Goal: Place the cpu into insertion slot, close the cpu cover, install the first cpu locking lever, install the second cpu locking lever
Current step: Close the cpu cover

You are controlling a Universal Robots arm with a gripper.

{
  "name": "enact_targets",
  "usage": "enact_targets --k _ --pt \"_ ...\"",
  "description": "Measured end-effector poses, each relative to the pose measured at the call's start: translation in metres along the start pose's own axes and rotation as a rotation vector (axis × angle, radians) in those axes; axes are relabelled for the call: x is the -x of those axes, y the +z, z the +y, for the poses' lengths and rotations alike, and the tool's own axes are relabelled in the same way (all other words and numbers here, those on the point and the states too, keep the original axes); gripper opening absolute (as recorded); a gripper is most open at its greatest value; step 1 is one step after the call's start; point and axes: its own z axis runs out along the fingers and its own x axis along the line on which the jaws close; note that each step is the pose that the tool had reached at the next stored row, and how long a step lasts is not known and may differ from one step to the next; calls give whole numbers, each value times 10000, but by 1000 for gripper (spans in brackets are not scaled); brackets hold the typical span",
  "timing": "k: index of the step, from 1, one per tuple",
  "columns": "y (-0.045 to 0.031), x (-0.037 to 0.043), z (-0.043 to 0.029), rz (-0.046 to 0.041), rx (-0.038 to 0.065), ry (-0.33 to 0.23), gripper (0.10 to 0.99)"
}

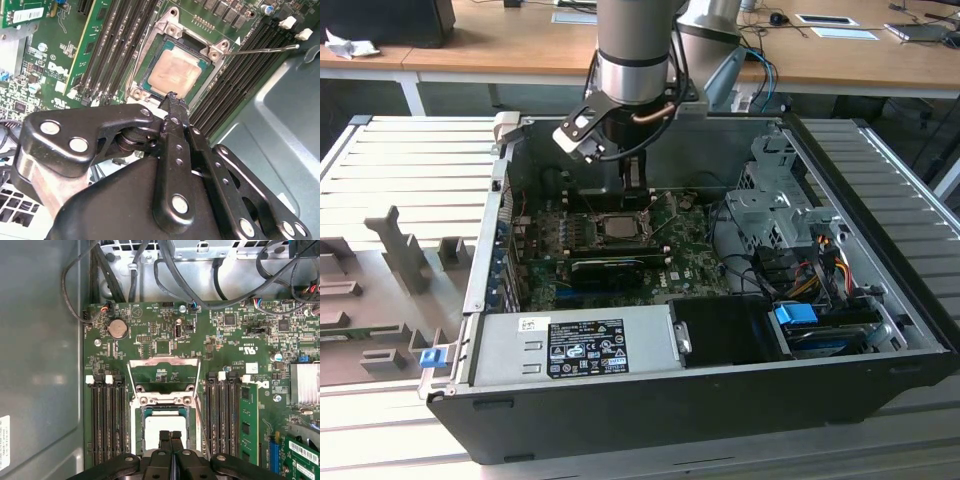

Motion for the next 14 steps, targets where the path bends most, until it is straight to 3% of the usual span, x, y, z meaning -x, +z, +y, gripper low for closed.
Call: enact_targets --k 14 --pt "-26 -4 151 -3 -7 2 106"
